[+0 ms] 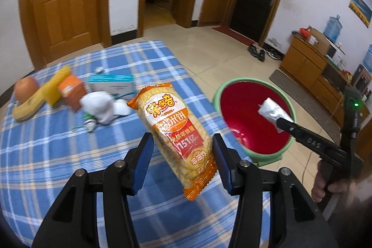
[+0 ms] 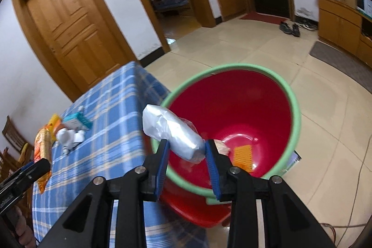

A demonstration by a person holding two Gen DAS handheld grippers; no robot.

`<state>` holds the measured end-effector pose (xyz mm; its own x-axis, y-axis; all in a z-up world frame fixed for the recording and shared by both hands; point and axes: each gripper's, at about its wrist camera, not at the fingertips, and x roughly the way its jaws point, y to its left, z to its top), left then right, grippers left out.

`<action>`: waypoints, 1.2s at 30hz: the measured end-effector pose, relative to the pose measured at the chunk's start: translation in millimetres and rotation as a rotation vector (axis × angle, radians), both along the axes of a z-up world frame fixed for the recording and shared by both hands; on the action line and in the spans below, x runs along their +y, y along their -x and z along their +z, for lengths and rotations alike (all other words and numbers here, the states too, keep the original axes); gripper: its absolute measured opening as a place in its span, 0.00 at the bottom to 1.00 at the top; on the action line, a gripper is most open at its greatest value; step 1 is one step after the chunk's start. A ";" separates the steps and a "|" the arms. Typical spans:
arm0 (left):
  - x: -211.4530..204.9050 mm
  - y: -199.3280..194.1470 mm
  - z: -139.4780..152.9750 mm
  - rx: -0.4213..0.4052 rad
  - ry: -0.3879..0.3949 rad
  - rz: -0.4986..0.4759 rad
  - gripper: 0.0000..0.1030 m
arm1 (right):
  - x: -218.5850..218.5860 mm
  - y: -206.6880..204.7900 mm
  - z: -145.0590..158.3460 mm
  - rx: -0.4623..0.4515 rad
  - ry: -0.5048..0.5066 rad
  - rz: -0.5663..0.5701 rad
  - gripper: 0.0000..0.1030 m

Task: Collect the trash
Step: 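Drop the plastic bag into the red bucket while the left tool carries the snack bag, then open the left tool over the red bucket to drop the snack bag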

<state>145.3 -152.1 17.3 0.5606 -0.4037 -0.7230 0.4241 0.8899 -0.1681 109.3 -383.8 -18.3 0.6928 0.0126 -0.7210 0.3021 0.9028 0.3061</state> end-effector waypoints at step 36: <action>-131.2 -33.0 -47.0 0.057 -0.034 -0.197 0.63 | -63.8 30.1 -3.5 -0.053 -0.035 -0.116 0.64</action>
<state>178.3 -283.3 -29.7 0.4309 -0.4763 -0.7665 0.5816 0.7960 -0.1677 79.2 -447.6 -21.8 0.7283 -0.0451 -0.6838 0.3861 0.8514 0.3551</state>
